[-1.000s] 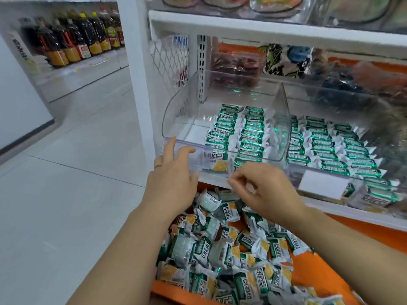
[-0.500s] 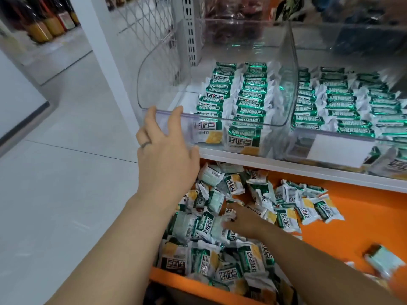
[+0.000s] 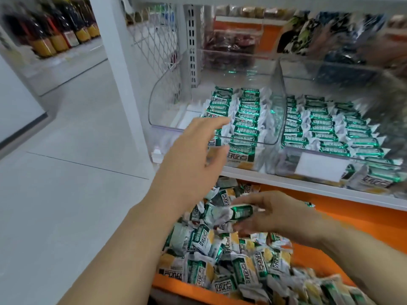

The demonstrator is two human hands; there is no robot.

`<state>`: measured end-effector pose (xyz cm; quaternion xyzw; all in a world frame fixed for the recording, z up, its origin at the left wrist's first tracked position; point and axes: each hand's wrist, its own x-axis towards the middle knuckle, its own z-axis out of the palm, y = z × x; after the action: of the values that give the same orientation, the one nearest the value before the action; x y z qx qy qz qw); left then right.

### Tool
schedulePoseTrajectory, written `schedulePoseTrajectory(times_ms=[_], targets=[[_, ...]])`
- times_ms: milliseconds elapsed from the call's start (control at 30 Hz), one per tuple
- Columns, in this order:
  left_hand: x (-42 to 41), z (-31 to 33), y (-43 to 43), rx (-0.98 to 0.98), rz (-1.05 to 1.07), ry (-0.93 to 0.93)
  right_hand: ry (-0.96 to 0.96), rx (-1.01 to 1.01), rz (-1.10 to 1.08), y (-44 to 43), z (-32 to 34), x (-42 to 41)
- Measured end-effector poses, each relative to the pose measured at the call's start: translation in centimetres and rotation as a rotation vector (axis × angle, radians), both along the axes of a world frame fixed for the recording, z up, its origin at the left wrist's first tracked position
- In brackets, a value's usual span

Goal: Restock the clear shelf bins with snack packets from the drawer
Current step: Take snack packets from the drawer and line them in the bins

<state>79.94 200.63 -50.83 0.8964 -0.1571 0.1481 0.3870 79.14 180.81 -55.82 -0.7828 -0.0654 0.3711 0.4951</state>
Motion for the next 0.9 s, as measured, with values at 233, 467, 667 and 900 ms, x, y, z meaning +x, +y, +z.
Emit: schedulePoseTrajectory(times_ms=[233, 467, 667, 900], targets=[[-1.2, 2.0, 1.5, -0.323, -0.244, 0.422, -0.367, -0.041, -0.085, 1.2, 8.4, -0.9], [-1.1, 3.2, 2.4, -0.395, -0.154, 0.329, -0.687, -0.124, -0.028, 3.4, 11.4, 1.1], [0.8, 2.7, 4.8, -0.407, 0.240, 0.064, -0.924, -0.061, -0.175, 5.2, 12.5, 6.6], [1.2, 0.9, 5.9, -0.018, 0.282, 0.240, -0.926, -0.391, 0.083, 6.9, 8.9, 11.5]])
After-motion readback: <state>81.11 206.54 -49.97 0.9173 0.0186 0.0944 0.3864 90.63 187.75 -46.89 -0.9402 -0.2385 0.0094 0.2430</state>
